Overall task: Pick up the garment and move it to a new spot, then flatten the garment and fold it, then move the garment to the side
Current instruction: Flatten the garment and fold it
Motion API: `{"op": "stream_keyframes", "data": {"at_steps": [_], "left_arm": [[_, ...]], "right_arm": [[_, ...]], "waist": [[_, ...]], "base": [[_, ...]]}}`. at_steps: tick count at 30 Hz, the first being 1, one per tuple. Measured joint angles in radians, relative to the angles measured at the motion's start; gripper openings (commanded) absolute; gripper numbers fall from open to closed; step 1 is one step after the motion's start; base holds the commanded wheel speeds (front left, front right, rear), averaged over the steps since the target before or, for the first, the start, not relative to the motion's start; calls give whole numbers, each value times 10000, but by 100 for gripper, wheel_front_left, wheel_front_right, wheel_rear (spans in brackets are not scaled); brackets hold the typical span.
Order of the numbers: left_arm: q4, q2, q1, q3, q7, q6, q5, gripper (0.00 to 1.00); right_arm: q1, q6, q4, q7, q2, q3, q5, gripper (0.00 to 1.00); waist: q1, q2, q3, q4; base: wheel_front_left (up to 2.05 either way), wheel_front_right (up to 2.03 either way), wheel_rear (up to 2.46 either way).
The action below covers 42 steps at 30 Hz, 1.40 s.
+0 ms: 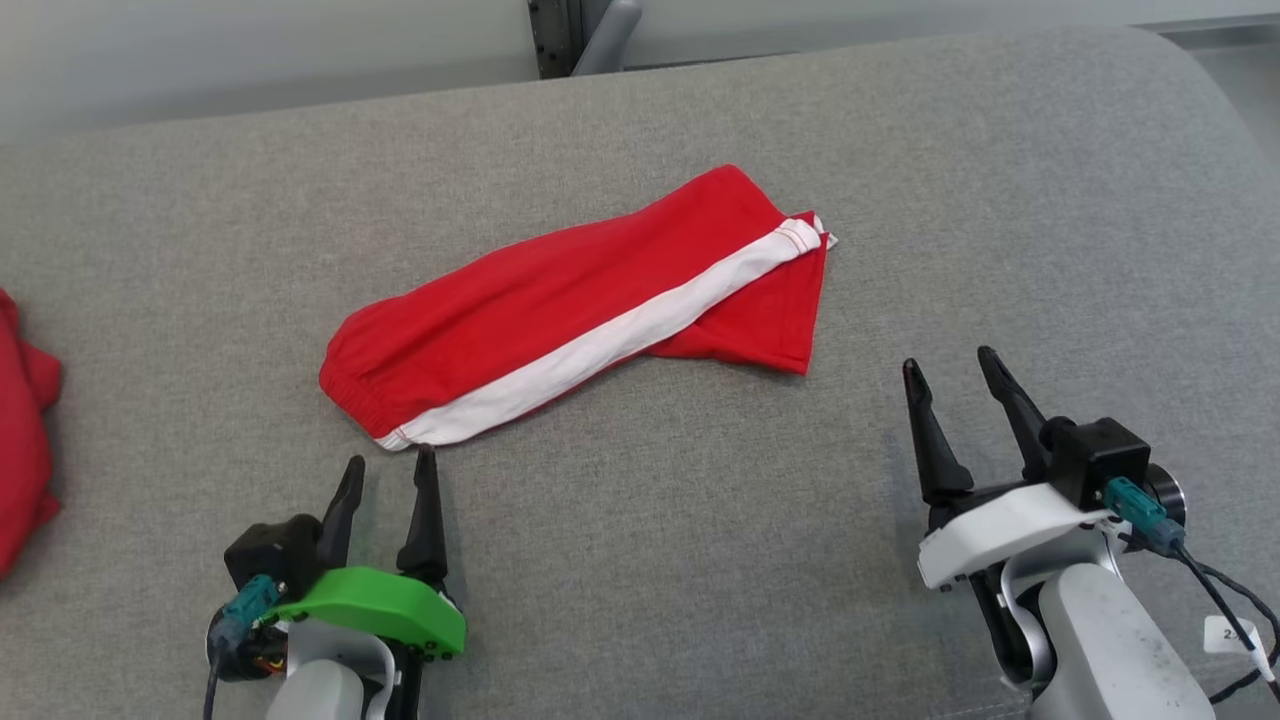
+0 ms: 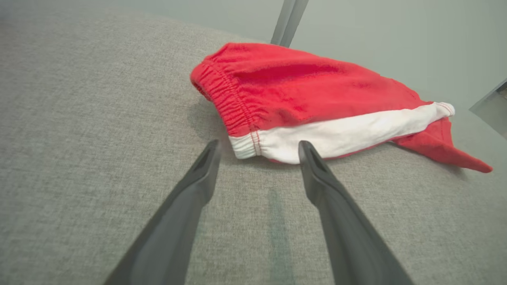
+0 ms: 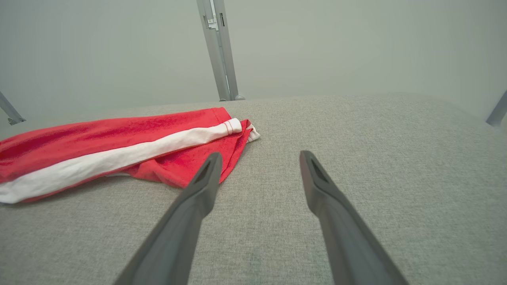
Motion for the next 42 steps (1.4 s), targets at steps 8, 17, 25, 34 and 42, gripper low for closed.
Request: {"op": "stream_keyframes", "data": {"at_steps": [8, 17, 25, 34, 42], "left_arm": [[677, 8, -836, 380, 0, -232, -360, 100], [489, 8, -1061, 334, -6, -610, -506, 0], [297, 2, -1305, 255, -12, -665, -213, 0], [259, -12, -1738, -94, -23, -727, -167, 0], [207, -23, -1910, -267, -46, -727, -203, 0]], "right_arm": [[-501, -2, -161, 0, -198, 280, 29, 100], [-1046, 0, -125, 0, -476, 349, 136, 100], [-2828, 0, 1292, 0, -1030, 1517, 717, 100], [-4363, -2, 2324, 0, -1593, 2731, 1806, 100], [-4961, 0, 2589, 0, -1919, 3361, 2362, 100]], "waist": [[0, 0, 892, 57], [0, 0, 1366, 131], [0, 0, 1855, 364], [0, 0, 2419, 839], [0, 0, 2673, 1050]], "base": [[0, 0, 0], [0, 0, 0], [0, 0, 0], [0, 0, 0], [0, 0, 0]]}}
